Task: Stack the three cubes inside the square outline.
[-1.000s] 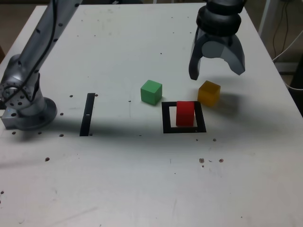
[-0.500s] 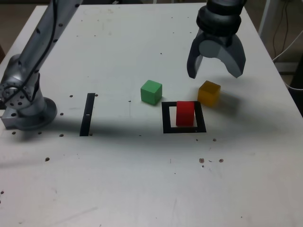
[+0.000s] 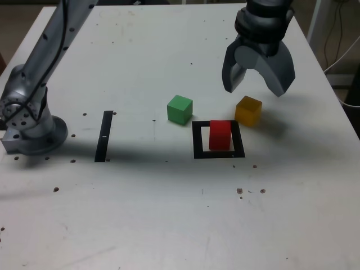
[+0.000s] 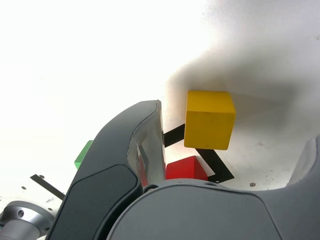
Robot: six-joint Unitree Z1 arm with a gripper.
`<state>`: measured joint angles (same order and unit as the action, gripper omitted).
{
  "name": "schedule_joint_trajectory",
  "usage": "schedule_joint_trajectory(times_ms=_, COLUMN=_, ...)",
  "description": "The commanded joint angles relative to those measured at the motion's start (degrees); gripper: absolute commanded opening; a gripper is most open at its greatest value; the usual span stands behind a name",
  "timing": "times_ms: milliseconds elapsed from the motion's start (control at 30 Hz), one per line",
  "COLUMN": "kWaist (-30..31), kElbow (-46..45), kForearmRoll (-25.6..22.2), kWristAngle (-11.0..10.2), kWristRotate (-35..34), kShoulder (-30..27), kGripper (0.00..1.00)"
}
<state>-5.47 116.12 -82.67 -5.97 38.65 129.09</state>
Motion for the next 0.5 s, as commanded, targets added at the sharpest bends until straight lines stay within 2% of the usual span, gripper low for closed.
schedule_joint_trajectory(times_ms=0, kWaist=0.25, kElbow=-0.33, kForearmRoll=0.27, kWristAngle=-0.17, kWristRotate=0.08, kShoulder=-0.51, kGripper=0.98)
schedule_joint_trajectory(times_ms=467, kWaist=1.42, kElbow=-0.49, kForearmRoll=1.36, kWristAngle=-0.32, kWristRotate=-0.92, kShoulder=2.77, kGripper=0.97)
